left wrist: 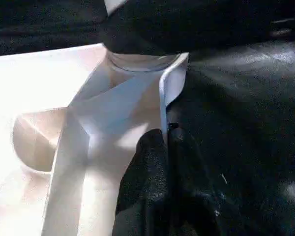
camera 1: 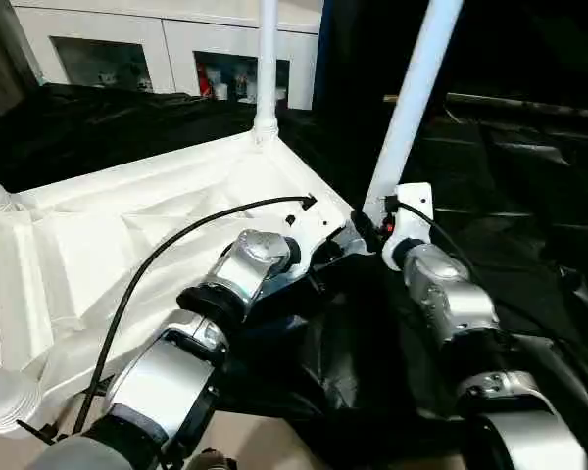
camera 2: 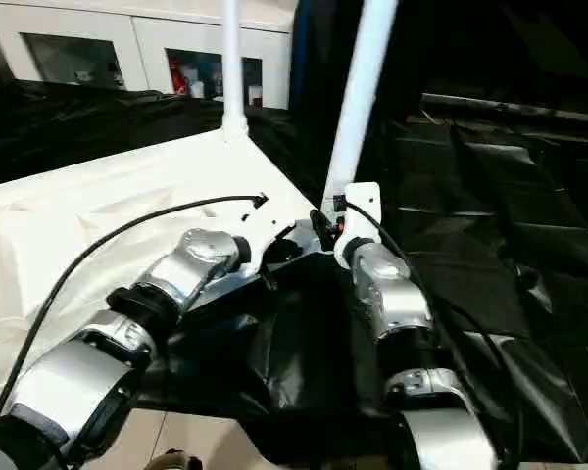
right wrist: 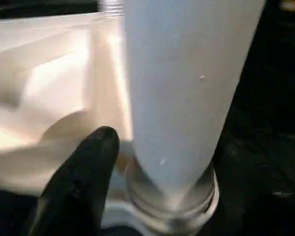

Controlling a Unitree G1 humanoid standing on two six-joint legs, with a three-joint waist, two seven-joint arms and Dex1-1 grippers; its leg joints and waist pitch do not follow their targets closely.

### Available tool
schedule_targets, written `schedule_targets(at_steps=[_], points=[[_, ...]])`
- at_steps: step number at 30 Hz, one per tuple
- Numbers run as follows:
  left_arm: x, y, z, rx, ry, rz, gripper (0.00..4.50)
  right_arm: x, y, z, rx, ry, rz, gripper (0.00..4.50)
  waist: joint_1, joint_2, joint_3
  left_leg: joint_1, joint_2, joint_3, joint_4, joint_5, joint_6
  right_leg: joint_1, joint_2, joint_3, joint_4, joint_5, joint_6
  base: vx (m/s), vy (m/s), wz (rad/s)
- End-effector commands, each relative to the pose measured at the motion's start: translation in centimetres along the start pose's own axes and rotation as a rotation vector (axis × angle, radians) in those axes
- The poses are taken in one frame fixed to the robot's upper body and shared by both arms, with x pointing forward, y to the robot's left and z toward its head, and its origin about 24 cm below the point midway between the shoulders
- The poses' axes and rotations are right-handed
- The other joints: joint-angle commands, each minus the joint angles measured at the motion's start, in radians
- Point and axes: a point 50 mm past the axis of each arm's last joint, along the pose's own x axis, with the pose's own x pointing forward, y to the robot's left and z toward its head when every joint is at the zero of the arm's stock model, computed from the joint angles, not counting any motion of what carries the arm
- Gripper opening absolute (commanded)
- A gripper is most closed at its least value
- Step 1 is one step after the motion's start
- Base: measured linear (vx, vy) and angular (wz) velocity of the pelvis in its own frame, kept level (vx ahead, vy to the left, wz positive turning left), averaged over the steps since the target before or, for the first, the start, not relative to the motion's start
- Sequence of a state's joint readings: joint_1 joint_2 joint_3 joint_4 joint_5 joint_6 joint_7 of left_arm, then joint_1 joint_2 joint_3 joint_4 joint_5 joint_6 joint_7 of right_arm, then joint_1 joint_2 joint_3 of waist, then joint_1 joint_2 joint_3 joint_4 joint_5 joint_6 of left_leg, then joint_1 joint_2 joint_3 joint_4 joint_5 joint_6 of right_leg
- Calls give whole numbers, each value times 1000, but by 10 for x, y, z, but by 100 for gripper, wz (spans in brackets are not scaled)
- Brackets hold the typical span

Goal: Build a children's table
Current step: Rotate leg to tighten

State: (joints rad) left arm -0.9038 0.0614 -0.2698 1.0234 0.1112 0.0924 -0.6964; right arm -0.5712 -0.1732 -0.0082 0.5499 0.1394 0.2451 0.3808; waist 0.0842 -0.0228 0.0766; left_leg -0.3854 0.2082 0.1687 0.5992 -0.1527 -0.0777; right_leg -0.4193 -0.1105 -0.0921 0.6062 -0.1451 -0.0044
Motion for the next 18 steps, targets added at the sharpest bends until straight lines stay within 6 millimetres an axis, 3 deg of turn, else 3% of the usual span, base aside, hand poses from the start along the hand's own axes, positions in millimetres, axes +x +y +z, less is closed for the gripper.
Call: schedule_targets(at_steps=[1,2,4,5,7,9,12,13,18], points=[[-5,3,16,93,-70,-25,0,-8,5,5,-50,8,143,343,6,-7,-94,14,6,7,-69,-256,52,67,-30,37,-76,-231,-184,0,0,0],[-6,3,15,103,-67,-37,0,-13,3,4,-64,18,160,350,7,-13,-95,14,7,8,-68,-248,58,67,-30,38,-73,-222,-190,0,0,0],[-8,3,12,117,-60,-57,0,-21,-3,2,-88,37,192,361,12,-10,-94,15,10,8,-68,-237,64,67,-32,38,-72,-219,-195,0,0,0],[-10,3,11,133,-64,-71,0,-30,-10,0,-112,57,214,372,9,-17,-94,13,10,9,-67,-235,66,66,-32,38,-72,-222,-199,0,0,0],[-14,4,9,142,-72,-101,0,-51,-24,-2,-161,98,286,395,16,-15,-91,17,11,10,-66,-245,68,65,-32,38,-77,-249,-196,0,0,0],[-16,2,8,150,-76,-127,0,-59,-29,-1,-175,109,313,410,22,-19,-91,14,12,10,-66,-246,72,68,-34,39,-77,-263,-191,0,0,0],[-20,-4,6,178,-99,-225,0,-74,-38,4,-192,122,342,418,26,-18,-89,12,13,8,-68,-255,68,68,-37,38,-80,-307,-176,0,0,0],[-22,-7,5,185,-100,-271,0,-79,-42,6,-193,126,347,443,25,-18,-88,14,12,8,-68,-266,62,63,-37,37,-84,-342,-166,0,0,0],[-27,-11,2,204,-92,-331,0,-87,-52,8,-201,132,338,443,29,-11,-86,25,17,8,-70,-311,44,52,-35,38,-89,-366,-178,0,0,0]])
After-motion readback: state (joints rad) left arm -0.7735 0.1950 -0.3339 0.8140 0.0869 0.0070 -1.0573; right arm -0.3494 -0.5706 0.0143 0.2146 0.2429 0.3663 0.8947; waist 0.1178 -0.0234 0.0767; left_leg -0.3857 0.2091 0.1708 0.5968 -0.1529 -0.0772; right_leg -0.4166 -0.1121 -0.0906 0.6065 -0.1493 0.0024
